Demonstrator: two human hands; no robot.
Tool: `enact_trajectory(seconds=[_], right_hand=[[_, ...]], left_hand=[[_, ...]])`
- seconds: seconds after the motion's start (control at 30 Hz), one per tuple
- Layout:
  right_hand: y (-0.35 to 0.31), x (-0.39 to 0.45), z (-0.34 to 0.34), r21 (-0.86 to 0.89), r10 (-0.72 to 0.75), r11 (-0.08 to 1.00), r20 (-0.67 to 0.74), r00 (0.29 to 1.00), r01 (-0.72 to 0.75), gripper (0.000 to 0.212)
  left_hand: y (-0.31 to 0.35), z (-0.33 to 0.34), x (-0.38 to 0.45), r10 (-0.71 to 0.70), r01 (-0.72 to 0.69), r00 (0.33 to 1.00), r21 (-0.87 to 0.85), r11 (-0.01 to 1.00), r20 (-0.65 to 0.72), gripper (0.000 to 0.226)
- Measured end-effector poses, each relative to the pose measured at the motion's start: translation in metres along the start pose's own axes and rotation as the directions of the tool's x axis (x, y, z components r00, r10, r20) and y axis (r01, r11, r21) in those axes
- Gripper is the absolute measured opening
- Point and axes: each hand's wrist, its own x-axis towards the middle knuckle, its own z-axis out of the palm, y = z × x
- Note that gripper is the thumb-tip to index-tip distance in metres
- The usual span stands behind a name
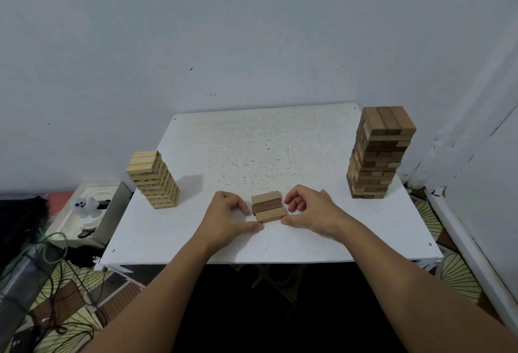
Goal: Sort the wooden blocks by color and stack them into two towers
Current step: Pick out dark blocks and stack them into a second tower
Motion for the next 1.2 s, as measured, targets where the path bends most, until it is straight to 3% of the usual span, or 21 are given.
enact_trajectory(seconds=[0.37, 0.53, 0.73, 0.87, 1.2], right_hand=[[0.004, 0.004, 0.001, -0.003, -0.005, 1.000, 0.010, 1.000, 0.005, 0.036], [0.005, 0.004, 0.002, -0.015, -0.003, 1.000, 0.010, 1.000, 0.004, 0.038], [-0.010, 0.004, -0.007, -0.110, 0.033, 0.994, 0.054, 0.998, -0.027, 0.069], [-0.017, 0.010, -0.011, -0.187, 0.057, 0.982, 0.099, 0.993, -0.038, 0.082], [-0.024, 0.018, -0.017, -0.301, 0.073, 0.953, 0.164, 0.984, -0.020, 0.071]], left_hand=[[-0.002, 0.002, 0.001, -0.015, 0.016, 1.000, -0.046, 0.999, 0.019, 0.035], [0.001, 0.003, 0.001, -0.009, 0.009, 1.000, -0.022, 1.000, -0.017, 0.047], [0.004, 0.000, 0.006, -0.043, 0.043, 0.998, 0.000, 0.999, 0.052, 0.079], [0.004, 0.000, 0.008, -0.056, 0.057, 0.995, -0.008, 0.998, 0.079, 0.081], [0.006, -0.001, 0.010, -0.048, 0.048, 0.994, 0.003, 0.999, 0.100, 0.073]])
